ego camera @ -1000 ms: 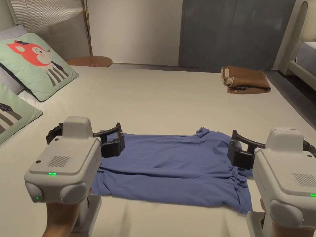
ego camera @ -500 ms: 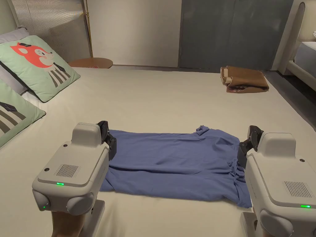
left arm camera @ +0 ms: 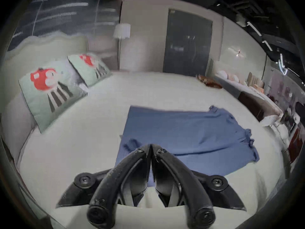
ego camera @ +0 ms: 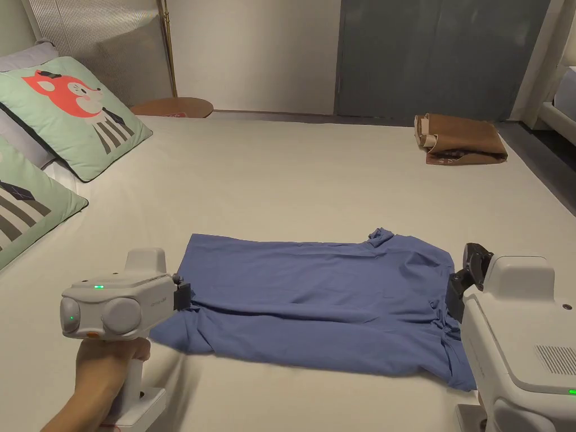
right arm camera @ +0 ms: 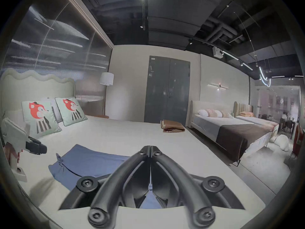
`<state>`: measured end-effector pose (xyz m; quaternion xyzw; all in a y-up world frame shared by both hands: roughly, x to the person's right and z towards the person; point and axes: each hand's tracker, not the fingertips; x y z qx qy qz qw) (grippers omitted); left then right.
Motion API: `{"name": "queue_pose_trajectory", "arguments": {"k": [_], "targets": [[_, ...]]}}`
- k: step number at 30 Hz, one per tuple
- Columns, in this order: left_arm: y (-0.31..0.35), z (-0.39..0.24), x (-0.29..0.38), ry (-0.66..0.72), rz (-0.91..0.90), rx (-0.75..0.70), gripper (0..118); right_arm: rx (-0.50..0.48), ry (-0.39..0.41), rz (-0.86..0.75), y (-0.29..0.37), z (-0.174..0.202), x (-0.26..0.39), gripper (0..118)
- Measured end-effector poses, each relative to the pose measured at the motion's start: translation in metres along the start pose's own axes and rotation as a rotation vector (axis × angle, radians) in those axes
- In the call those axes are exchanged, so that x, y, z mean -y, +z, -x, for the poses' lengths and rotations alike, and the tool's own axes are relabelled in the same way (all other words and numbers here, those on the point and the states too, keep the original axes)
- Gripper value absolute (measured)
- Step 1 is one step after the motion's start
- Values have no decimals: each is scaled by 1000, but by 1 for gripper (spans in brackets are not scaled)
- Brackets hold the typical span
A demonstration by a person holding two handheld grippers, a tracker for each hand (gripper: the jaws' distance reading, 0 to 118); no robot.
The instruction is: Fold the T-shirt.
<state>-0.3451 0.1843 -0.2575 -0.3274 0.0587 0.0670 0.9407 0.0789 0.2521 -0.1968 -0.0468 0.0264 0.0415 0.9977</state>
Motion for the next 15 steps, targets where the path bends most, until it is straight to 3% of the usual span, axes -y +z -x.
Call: {"name": "queue_pose_trajectory", "arguments": {"k": [3, 4, 5, 6, 7, 8, 12, 14, 15], "targets": [[-30, 14, 3, -50, 100, -57, 4, 1, -2, 25, -16, -4, 10, 0], [-41, 21, 5, -25, 122, -76, 18, 6, -1, 35, -16, -4, 8, 0], [-48, 26, 6, -10, 147, -86, 41, 9, 2, 41, -19, -4, 8, 0], [-56, 30, 7, -3, 190, -93, 76, 12, 3, 48, -22, -5, 10, 0], [-65, 33, 9, 12, 234, -96, 98, 15, 3, 57, -26, -5, 12, 0], [-72, 36, 12, 11, 256, -115, 106, 15, 3, 63, -30, -6, 15, 0], [-84, 33, 22, 7, 246, -133, 98, 27, 8, 93, -40, -6, 23, 0], [-89, 32, 26, 7, 260, -123, 79, 27, 4, 110, -44, -7, 27, 0], [-92, 29, 28, 2, 273, -116, 61, 25, 2, 117, -46, -7, 28, 0]]}}
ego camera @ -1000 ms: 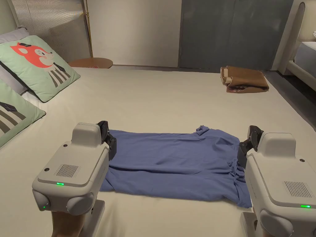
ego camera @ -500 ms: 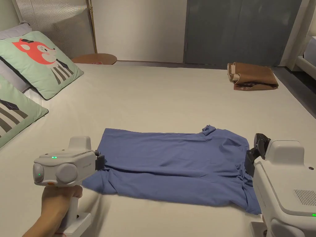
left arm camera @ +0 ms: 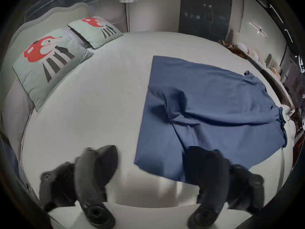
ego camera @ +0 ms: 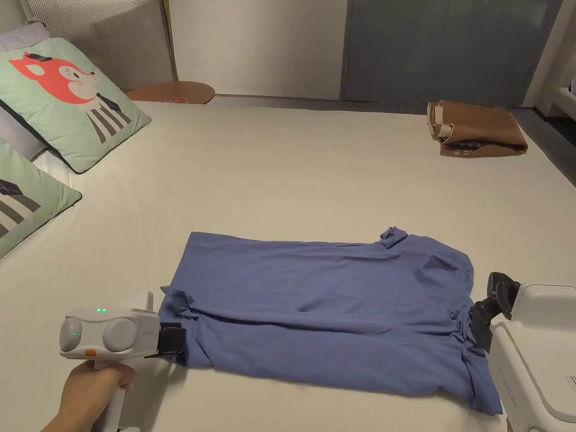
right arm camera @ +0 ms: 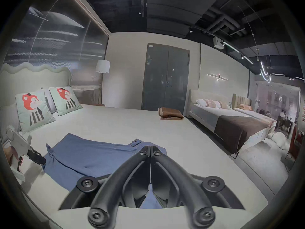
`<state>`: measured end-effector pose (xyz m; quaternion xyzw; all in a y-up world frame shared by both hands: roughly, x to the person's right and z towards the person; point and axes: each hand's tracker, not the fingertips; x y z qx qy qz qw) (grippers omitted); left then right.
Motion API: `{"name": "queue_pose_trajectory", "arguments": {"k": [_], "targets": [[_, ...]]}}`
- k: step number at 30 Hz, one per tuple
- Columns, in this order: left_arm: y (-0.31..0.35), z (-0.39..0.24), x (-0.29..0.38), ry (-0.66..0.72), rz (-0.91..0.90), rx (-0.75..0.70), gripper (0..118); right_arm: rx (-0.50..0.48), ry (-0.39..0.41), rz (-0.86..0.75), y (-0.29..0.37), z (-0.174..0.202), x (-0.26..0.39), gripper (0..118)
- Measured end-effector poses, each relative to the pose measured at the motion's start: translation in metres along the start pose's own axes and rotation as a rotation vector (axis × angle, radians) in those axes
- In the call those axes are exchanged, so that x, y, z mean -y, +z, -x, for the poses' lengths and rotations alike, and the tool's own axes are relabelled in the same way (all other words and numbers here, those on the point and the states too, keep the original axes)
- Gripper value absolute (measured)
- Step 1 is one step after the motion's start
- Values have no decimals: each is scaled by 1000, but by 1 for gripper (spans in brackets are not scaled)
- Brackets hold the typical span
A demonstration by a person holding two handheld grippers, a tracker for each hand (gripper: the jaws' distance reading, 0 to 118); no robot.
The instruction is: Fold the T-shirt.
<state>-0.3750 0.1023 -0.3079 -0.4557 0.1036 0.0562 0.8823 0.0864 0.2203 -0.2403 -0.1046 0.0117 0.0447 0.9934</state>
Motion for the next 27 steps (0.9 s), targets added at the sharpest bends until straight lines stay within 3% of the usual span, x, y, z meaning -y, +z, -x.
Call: {"name": "queue_pose_trajectory", "arguments": {"k": [1, 3, 4, 5, 7, 9, 12, 13, 14, 15, 16, 17, 18, 23, 24, 25, 26, 27], "targets": [[-3, -5, 2, -10, 11, -2, 50, 0, 0, 6, -3, 0, 3, 0], [-12, -8, 6, -32, 19, -1, 39, -1, 3, 15, -5, -1, 6, 0], [-9, -13, 8, -42, -10, -24, 28, 0, 6, 23, -6, -3, 7, 0], [-7, -16, 8, -46, -13, -22, 7, 2, 5, 26, -10, -5, 15, 0], [-4, -17, 6, -39, -19, 33, 3, 6, -3, 45, -16, -11, 21, 0], [0, -21, 4, -64, -28, -6, 3, 9, -34, 95, -15, -15, 24, 0], [13, -16, 1, -82, -63, -3, 3, 16, -105, 259, -35, -35, 42, 1], [20, -12, -1, -68, -81, 13, 3, 21, -128, 337, -48, -45, 55, 8], [28, -12, 0, -59, -92, 23, 3, 23, -120, 412, -57, -50, 65, 26], [33, -11, -1, -53, -100, 34, 3, 25, -117, 466, -66, -54, 76, 60], [37, -8, -2, -42, -106, 45, 3, 26, -92, 549, -76, -57, 89, 86], [39, -7, -3, -37, -109, 52, 3, 36, -99, 584, -79, -58, 99, 103], [42, -7, -3, -27, -118, 61, 3, 42, -104, 573, -81, -58, 108, 109], [45, -8, -3, -25, -124, 70, 3, -7, -127, 619, -74, -46, 121, 104], [46, -7, -2, -24, -124, 70, 3, -22, -130, 622, -74, -44, 122, 98], [46, -6, -2, -23, -122, 72, 3, -39, -135, 636, -75, -42, 125, 87], [45, -7, -1, -21, -121, 73, 3, -45, -137, 647, -76, -41, 126, 65], [45, -6, 0, -17, -121, 74, 3, -58, -159, 643, -75, -41, 126, 20]]}}
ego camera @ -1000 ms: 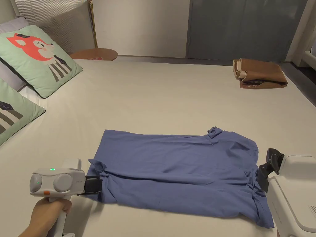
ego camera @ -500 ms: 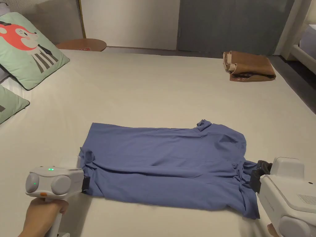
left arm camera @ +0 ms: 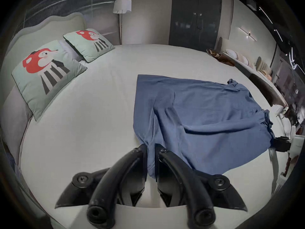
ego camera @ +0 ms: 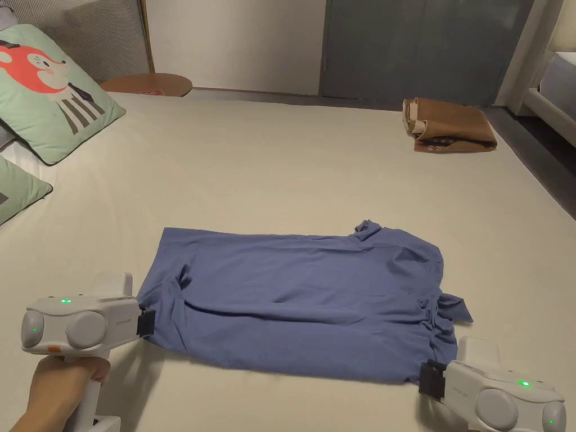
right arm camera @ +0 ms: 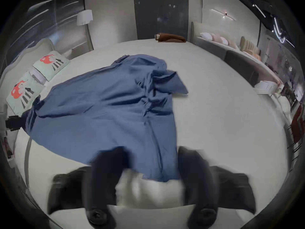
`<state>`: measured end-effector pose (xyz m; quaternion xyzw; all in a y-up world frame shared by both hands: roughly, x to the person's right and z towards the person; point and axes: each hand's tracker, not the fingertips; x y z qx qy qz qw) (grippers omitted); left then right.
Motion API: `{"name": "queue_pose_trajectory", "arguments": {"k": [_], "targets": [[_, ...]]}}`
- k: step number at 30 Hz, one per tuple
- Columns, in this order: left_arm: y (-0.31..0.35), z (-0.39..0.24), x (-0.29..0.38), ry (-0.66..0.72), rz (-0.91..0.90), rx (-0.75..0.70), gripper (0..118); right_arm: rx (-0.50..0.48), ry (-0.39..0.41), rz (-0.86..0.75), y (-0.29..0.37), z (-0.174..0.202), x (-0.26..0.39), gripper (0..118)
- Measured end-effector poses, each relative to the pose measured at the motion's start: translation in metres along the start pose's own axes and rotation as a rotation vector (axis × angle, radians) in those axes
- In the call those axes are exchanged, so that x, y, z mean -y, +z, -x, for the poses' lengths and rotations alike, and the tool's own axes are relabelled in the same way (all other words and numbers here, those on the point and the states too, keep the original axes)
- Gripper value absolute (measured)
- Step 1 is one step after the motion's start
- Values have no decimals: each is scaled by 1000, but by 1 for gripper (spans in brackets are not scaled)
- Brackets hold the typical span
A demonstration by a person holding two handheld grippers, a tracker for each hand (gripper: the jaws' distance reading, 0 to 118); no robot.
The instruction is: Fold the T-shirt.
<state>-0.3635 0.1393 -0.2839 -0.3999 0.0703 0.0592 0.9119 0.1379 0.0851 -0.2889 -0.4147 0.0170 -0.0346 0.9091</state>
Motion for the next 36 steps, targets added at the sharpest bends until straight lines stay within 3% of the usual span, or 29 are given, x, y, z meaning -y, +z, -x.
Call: {"name": "queue_pose_trajectory", "arguments": {"k": [1, 2, 3, 12, 20, 26, 29, 31, 32, 33, 34, 35, 36], "targets": [[2, 1, 1, 5, -1, 0, 3, -9, -7, 0, 0, -1, 1, 10], [3, 2, 2, 12, -3, 2, 3, -55, -29, -18, 2, -2, 2, 10], [6, 2, 4, 17, -5, 2, 3, -28, -30, -19, 7, -3, 1, 9], [41, 26, 39, 84, 5, 28, 3, -6, -11, -114, 58, -25, 17, 9], [83, 40, 109, 50, 65, 25, 3, -23, -1, -67, 99, -23, 84, 9], [61, 55, 139, 122, 151, -13, 3, -14, -10, -12, 82, -19, 113, 9], [59, 56, 140, 151, 100, -38, 12, -12, -20, -16, 89, -16, 105, 11], [64, 53, 133, 186, 111, -53, 41, -7, -24, -16, 100, -11, 97, 34], [66, 51, 128, 201, 123, -57, 65, 0, -19, -22, 105, -7, 92, 53], [70, 50, 120, 225, 113, -53, 95, 6, 2, -60, 113, -1, 83, 81], [76, 47, 112, 240, 82, -45, 106, -4, 18, -113, 121, 0, 73, 98], [88, 39, 105, 232, 15, -9, 106, -16, 30, -169, 130, 6, 64, 108], [101, 32, 96, 220, -68, 23, 106, -27, 43, -232, 141, 13, 53, 109]]}}
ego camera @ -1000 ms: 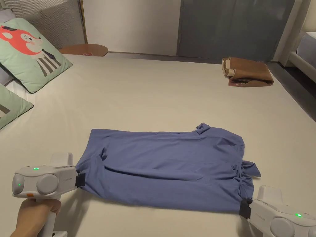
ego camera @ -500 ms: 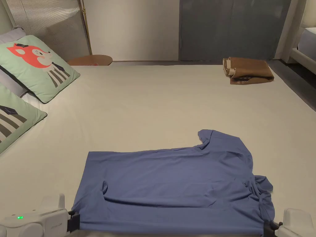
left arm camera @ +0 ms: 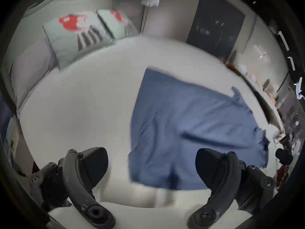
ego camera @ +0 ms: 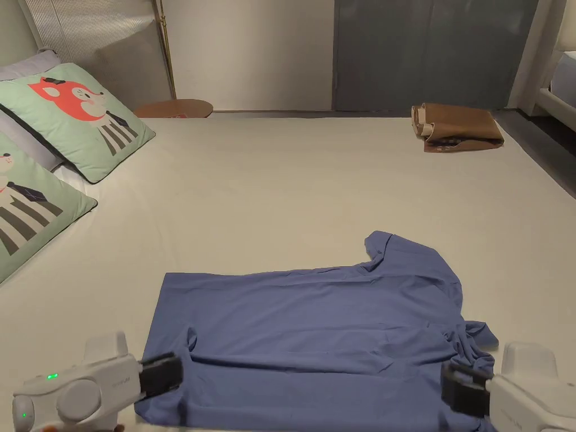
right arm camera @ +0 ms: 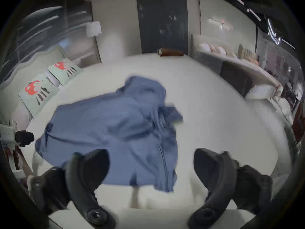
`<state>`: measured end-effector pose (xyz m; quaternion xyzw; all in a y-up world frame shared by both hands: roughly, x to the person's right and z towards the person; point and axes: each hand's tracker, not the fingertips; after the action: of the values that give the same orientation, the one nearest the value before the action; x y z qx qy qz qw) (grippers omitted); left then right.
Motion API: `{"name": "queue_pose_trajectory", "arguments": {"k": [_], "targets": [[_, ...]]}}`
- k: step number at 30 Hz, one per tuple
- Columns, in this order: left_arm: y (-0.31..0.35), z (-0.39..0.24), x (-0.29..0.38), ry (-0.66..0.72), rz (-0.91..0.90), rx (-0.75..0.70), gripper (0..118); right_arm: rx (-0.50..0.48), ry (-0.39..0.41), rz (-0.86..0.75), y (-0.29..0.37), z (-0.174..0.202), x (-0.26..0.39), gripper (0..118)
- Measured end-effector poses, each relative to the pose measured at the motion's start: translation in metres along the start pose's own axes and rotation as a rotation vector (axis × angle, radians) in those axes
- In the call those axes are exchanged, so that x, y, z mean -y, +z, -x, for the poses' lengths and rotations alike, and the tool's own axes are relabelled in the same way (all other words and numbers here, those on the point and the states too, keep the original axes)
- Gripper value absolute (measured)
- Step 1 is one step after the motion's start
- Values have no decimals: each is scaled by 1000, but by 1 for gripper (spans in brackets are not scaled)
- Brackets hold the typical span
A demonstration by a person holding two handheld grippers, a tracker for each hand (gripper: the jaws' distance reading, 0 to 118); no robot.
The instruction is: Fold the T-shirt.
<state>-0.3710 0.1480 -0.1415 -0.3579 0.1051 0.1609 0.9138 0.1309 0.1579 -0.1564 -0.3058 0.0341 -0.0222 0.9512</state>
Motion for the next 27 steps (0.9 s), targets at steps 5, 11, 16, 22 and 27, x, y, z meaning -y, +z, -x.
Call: {"name": "queue_pose_trajectory", "arguments": {"k": [5, 11, 16, 22, 27], "targets": [[53, -55, -39, -96, -324, 51, 106, -19, 43, -268, 29, 33, -53, 109], [93, -106, -51, -199, -616, 19, 106, 31, 94, -483, 58, 63, -88, 110], [99, -122, -50, -239, -670, 47, 77, 20, 93, -531, 64, 70, -100, 105], [89, -128, -45, -260, -654, 84, 0, -3, 90, -535, 60, 73, -105, 0], [79, -129, -55, -266, -630, 93, 0, 1, 103, -532, 55, 73, -107, 0]]}}
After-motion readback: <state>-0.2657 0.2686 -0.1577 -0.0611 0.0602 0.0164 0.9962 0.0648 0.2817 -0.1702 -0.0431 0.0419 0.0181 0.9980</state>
